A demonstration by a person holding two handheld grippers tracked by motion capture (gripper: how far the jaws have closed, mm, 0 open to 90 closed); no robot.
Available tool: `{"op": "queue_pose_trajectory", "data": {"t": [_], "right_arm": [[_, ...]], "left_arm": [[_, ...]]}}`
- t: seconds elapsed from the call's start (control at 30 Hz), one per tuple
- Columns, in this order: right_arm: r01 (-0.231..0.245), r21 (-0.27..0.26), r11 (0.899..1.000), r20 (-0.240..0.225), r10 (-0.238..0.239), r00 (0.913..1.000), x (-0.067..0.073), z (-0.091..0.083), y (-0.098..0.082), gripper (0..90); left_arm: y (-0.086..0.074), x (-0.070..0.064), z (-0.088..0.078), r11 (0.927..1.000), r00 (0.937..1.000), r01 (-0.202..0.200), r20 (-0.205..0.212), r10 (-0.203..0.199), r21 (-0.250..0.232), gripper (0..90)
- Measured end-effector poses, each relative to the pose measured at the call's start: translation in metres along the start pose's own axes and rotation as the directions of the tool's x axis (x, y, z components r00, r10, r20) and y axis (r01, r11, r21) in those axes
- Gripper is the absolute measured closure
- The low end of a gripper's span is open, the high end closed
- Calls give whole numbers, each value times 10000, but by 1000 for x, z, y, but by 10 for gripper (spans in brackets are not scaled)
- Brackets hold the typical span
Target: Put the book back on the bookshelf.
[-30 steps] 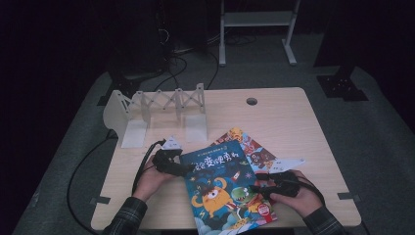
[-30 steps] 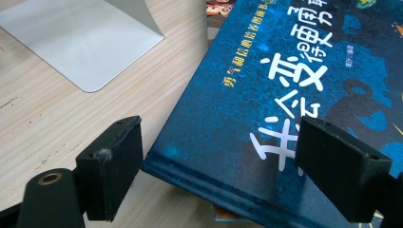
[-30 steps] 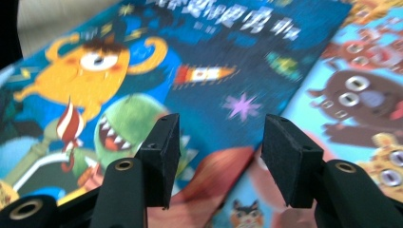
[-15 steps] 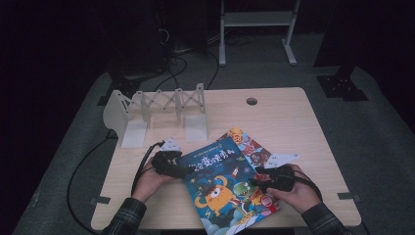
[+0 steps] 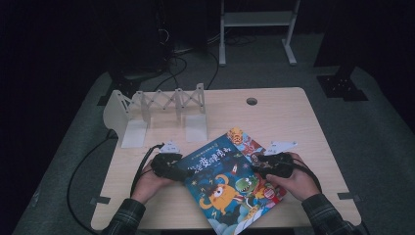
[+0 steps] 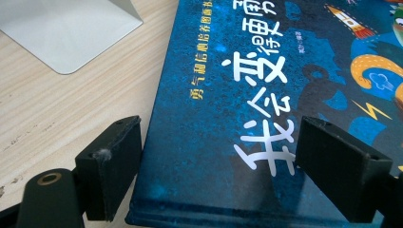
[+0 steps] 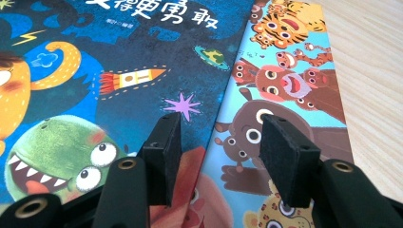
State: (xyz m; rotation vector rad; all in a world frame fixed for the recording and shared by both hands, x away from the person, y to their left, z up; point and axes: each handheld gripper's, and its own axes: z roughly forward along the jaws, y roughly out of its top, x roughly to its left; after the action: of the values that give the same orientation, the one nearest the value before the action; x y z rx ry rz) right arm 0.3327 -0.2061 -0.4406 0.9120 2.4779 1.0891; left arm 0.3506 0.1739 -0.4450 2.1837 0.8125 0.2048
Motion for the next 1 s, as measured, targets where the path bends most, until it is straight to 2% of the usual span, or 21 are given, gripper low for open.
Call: {"op": "queue_pose_trajectory", "data": {"t": [0.17, 0.3, 0.43, 0.6, 0.67, 0.87, 1.0], "right_arm": [[-97, -54, 9999, -37, 97, 9999, -2, -6, -4, 482], [-677, -397, 9969, -270, 666, 9974, -4, -21, -17, 475], [-907, -579, 9942, -292, 892, 9956, -3, -39, -32, 468], [-1131, -782, 9905, -73, 1129, 9936, -2, -56, -47, 453], [-1231, -840, 9888, 12, 1237, 9923, -2, -62, -53, 452], [-1432, -703, 9872, 289, 1455, 9889, -2, -77, -72, 452], [-1479, -576, 9873, 353, 1500, 9880, -2, -79, -77, 451]], "left_arm": [[-1, -2, -3, 9999, 10000, 19, -21, -19, 141, 151], [-7, -5, -8, 9998, 9999, 77, 71, -78, 165, 151], [-12, -9, -13, 9996, 9999, 83, 87, -86, 282, 151], [-18, -14, -19, 9993, 9997, 213, 110, -217, 321, 152], [-20, -16, -21, 9993, 9998, 148, 156, -153, 342, 151], [-25, -22, -26, 9992, 9996, 165, 214, -172, 357, 151], [-27, -23, -27, 9988, 9996, 140, 254, -153, 478, 151]]}}
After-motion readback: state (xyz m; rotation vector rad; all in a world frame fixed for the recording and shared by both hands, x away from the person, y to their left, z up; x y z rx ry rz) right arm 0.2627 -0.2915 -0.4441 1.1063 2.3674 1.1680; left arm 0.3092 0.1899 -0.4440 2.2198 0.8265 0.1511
